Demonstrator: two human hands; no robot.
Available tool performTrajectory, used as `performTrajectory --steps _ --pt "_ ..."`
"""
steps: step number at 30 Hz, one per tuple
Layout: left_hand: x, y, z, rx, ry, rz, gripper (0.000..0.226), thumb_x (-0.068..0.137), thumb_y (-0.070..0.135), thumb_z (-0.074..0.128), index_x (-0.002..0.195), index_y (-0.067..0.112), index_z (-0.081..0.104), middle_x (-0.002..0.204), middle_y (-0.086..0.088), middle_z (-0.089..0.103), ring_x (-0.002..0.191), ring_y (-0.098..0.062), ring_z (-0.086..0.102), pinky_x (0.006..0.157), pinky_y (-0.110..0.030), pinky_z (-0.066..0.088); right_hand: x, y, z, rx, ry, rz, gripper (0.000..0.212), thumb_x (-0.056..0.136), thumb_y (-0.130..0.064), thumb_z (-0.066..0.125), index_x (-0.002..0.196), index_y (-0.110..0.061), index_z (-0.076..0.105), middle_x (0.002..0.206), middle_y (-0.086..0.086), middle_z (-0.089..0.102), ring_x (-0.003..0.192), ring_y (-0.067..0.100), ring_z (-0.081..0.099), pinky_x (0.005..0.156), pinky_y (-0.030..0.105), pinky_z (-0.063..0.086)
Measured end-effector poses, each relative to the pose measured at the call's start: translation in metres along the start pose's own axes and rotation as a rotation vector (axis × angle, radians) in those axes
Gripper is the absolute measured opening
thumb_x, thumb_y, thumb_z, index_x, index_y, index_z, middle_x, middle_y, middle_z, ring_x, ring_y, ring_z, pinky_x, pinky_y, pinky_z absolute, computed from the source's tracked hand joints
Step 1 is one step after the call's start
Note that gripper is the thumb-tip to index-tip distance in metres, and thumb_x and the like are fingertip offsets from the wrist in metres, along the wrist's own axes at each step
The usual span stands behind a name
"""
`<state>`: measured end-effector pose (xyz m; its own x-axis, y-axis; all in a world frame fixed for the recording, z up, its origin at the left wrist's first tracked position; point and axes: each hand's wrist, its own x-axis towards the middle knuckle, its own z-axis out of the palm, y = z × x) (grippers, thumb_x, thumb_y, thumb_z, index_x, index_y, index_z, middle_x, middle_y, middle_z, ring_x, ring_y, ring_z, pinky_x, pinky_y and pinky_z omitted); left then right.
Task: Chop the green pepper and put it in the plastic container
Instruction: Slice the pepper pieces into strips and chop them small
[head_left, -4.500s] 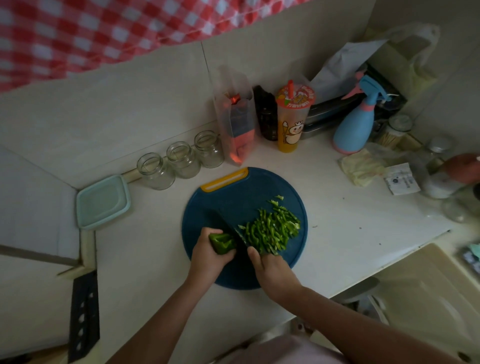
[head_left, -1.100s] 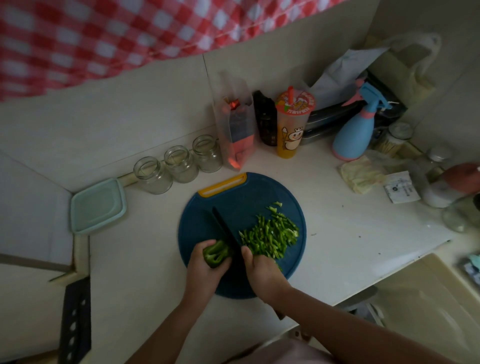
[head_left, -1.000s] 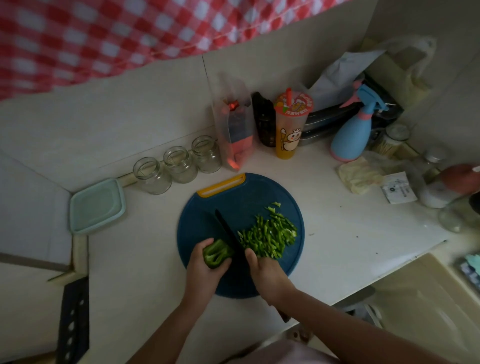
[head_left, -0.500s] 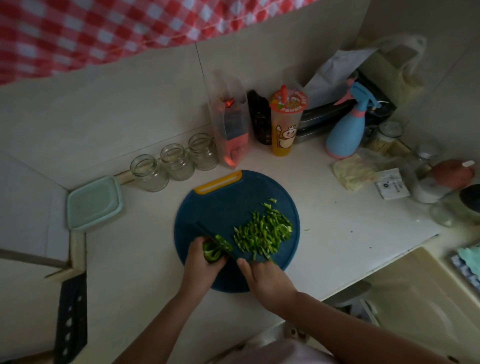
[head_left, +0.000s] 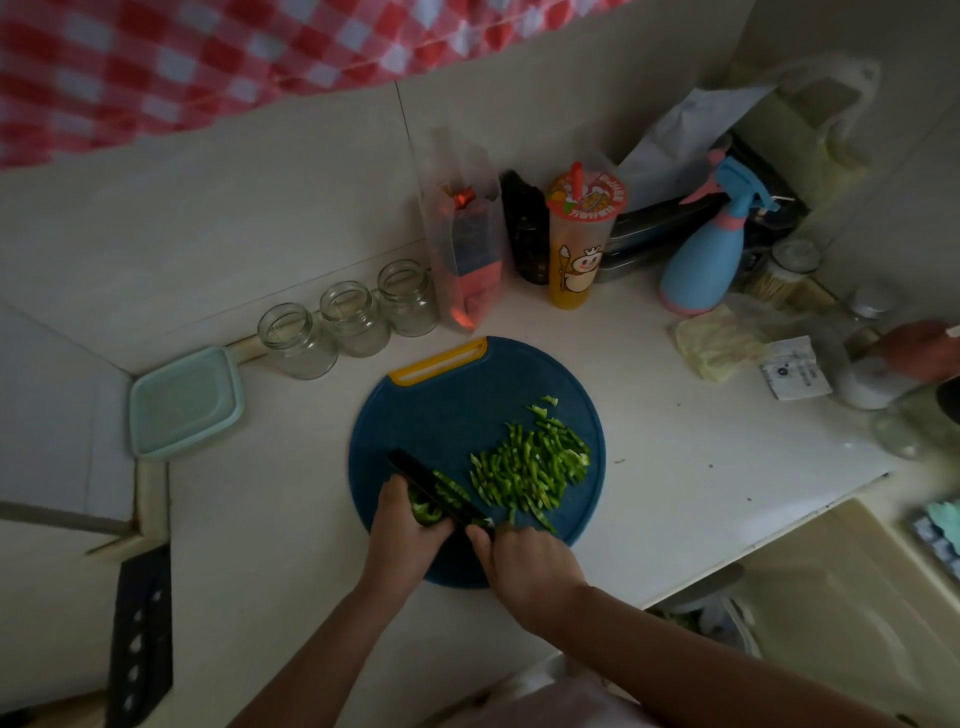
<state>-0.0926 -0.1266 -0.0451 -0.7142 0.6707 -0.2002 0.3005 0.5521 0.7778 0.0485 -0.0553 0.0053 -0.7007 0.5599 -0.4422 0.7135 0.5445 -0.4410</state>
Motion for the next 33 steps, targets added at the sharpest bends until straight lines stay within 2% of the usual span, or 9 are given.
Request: performTrajectory --steps 9,14,21,24,26,28,31,32,33 --pt "0.001 -0.006 0.003 0.044 0.017 -0.026 0.042 0.068 0.017 0.078 0.098 0.01 0.049 0.093 -0.007 0.057 0.087 -0.021 0.058 0.072 -0.031 0.046 0.012 -0.015 -0.005 -0.049 -0.054 0.021 0.056 0.102 -0.047 0.019 0.113 -0.008 0.056 0.116 0.013 0.062 0.105 0.032 0.06 0.083 0.036 0.047" --pt "0.003 -0.006 0.002 0.021 0.018 -0.033 0.045 0.068 0.019 0.079 0.102 0.011 0.051 0.094 -0.006 0.059 0.087 -0.019 0.059 0.075 -0.036 0.049 0.023 -0.022 -0.004 -0.055 -0.057 0.022 0.056 0.102 -0.048 0.018 0.112 -0.007 0.055 0.115 0.013 0.062 0.103 0.031 0.061 0.08 0.035 0.047" --pt "-0.007 0.002 0.0 0.057 0.022 0.064 0.026 0.079 0.022 0.07 0.084 0.014 0.046 0.085 -0.004 0.052 0.075 -0.017 0.054 0.056 -0.017 0.034 0.039 -0.03 -0.003 -0.025 -0.063 0.028 0.06 0.102 -0.048 0.016 0.108 -0.007 0.059 0.11 0.015 0.063 0.101 0.032 0.061 0.073 0.034 0.043" --pt "-0.009 0.0 0.0 0.043 0.009 0.059 0.032 0.074 0.024 0.075 0.091 0.016 0.049 0.09 -0.004 0.054 0.079 -0.017 0.056 0.059 -0.018 0.037 0.039 -0.029 -0.004 -0.02 -0.073 0.012 0.055 0.103 -0.043 0.016 0.115 -0.006 0.055 0.111 0.018 0.061 0.103 0.033 0.06 0.078 0.037 0.047" --pt "-0.009 0.002 -0.001 0.0 0.004 0.048 0.04 0.068 0.024 0.081 0.095 0.02 0.051 0.093 -0.001 0.057 0.083 -0.013 0.057 0.063 -0.017 0.04 0.033 -0.02 -0.001 0.048 -0.056 0.044 0.057 0.103 -0.044 0.014 0.118 -0.007 0.055 0.109 0.018 0.062 0.101 0.034 0.061 0.074 0.038 0.045" --pt "-0.01 0.003 0.0 -0.025 0.019 0.051 0.043 0.066 0.024 0.083 0.096 0.024 0.053 0.094 0.002 0.059 0.086 -0.011 0.057 0.067 -0.015 0.04 0.026 -0.009 0.001 0.164 -0.046 0.079 0.051 0.104 -0.037 0.014 0.132 -0.008 0.046 0.11 0.021 0.06 0.1 0.035 0.06 0.071 0.039 0.041" --pt "-0.01 -0.001 0.003 -0.016 0.048 0.061 0.046 0.066 0.023 0.083 0.102 0.019 0.055 0.098 0.001 0.059 0.09 -0.011 0.058 0.069 -0.012 0.039 0.017 0.005 0.002 0.333 -0.067 0.139 0.047 0.105 -0.018 0.017 0.15 -0.008 0.013 0.119 0.023 0.053 0.104 0.037 0.055 0.076 0.043 0.041" --pt "-0.01 -0.002 0.004 -0.013 0.055 0.061 0.047 0.066 0.023 0.083 0.105 0.017 0.056 0.099 0.0 0.059 0.091 -0.012 0.058 0.07 -0.012 0.04 0.015 0.01 0.002 0.342 -0.06 0.126 0.047 0.105 -0.02 0.017 0.15 -0.008 0.013 0.118 0.023 0.054 0.103 0.036 0.056 0.076 0.042 0.04" --pt "-0.01 -0.003 0.005 -0.014 0.062 0.062 0.048 0.066 0.022 0.083 0.106 0.016 0.056 0.1 0.0 0.059 0.091 -0.012 0.058 0.071 -0.014 0.04 0.012 0.012 0.002 0.353 -0.035 0.108 0.047 0.105 -0.025 0.017 0.147 -0.004 0.024 0.114 0.023 0.057 0.101 0.036 0.057 0.076 0.041 0.04"
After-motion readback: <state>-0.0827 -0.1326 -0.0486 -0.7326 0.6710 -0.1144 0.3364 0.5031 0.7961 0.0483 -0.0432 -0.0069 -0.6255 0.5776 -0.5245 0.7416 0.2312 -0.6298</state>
